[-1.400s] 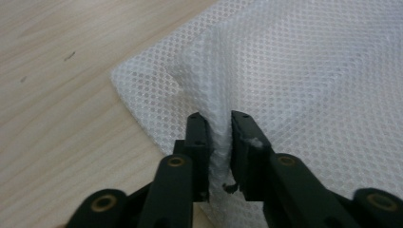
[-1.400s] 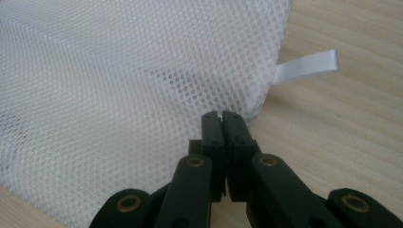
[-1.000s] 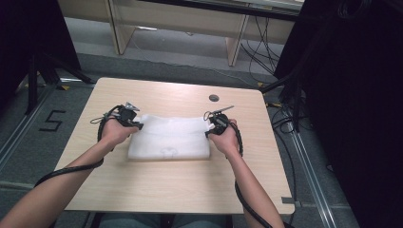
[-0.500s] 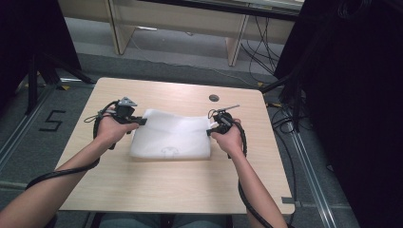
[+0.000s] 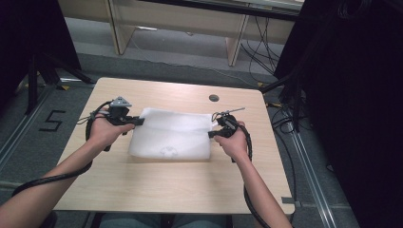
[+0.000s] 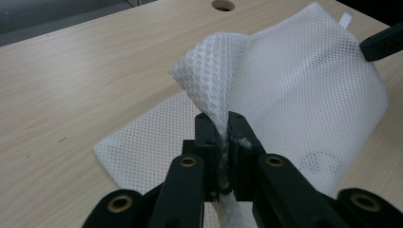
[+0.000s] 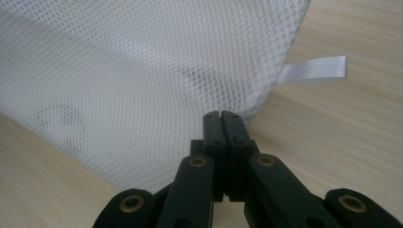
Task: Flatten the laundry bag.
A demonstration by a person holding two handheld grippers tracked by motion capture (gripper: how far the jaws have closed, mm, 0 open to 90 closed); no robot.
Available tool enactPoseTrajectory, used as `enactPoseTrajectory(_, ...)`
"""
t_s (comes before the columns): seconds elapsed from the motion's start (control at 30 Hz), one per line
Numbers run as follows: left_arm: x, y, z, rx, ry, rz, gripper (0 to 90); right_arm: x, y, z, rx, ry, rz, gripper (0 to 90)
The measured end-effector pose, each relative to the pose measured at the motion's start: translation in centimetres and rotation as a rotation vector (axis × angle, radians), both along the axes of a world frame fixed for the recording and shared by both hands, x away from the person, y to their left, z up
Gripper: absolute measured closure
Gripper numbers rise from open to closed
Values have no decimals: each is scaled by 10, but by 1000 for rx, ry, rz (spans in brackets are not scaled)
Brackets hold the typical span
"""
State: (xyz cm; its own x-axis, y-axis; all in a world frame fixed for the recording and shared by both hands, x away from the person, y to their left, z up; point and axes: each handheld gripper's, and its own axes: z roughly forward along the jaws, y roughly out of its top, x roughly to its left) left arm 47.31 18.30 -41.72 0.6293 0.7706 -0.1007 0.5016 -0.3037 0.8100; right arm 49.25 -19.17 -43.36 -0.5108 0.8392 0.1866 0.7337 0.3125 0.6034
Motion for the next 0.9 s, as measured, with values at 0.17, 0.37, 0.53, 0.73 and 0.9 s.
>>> enactPoseTrajectory(0.17, -13, 2, -4, 2, -22, -30, 840, -19, 4, 2, -9, -35, 11, 900)
enactPoseTrajectory(0.37, -30, 4, -14, -40, -22, -56, 839, -35, 5, 0, -50, -58, 31, 900)
enactPoseTrajectory(0.53, -42, 1, -22, -61, -22, -84, 839, -50, 0, -11, -102, -49, 57, 900)
enactPoseTrajectory(0.73, -62, -15, -38, 16, -65, -219, 838, -52, -10, -30, -131, 21, 55, 836)
enactPoseTrajectory(0.9, -68, -25, -48, 28, -54, -309, 837, -43, -14, -13, -143, -6, 22, 662)
